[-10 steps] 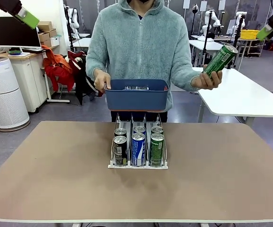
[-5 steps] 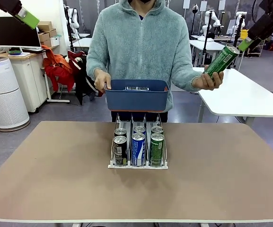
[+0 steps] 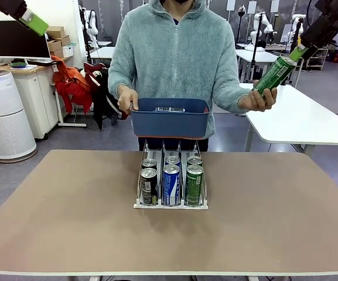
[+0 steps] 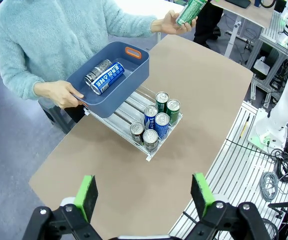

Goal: Fill the beverage cans into the dispenser.
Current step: Pick up the Sprite handed by the human.

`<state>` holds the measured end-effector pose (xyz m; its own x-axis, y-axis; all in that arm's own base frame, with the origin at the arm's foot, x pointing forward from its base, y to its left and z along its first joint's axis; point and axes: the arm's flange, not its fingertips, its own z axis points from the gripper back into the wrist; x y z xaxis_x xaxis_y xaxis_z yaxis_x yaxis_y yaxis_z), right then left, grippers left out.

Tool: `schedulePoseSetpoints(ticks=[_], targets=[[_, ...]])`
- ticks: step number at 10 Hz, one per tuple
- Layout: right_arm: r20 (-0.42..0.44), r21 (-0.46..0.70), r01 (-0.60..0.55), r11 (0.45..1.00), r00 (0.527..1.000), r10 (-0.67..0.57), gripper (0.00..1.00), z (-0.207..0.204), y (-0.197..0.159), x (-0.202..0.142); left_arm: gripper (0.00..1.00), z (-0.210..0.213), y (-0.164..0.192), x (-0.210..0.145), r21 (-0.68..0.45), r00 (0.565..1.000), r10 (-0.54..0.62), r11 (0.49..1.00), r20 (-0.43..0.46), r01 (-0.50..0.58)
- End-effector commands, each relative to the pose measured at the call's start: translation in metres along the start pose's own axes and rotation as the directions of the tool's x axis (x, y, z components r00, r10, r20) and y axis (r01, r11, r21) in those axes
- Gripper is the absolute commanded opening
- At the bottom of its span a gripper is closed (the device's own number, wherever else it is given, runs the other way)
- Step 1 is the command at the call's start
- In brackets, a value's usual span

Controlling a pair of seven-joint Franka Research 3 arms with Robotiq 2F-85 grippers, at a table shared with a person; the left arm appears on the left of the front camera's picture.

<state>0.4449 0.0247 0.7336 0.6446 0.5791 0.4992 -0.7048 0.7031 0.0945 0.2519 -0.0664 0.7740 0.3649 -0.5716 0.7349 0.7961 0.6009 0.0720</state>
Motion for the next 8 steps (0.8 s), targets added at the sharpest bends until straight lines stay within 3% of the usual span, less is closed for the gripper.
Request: schedulePoseSetpoints(ticks=[1, 8], targets=[[-0.003, -0.001, -0.002, 1.0, 1.0, 0.002, 1.0, 0.0, 0.001, -0.004, 1.0, -0.002, 0.001, -0.002, 0.004, 1.0, -0.008, 1.0, -0.003, 0.008], [0.013, 0.03, 0.001, 1.0, 1.0, -0.001, 1.0, -0.022, -0.022, 0.016, 1.0, -0.002, 0.001, -0.002, 0.004, 1.0, -0.008, 1.0, -0.003, 0.008]])
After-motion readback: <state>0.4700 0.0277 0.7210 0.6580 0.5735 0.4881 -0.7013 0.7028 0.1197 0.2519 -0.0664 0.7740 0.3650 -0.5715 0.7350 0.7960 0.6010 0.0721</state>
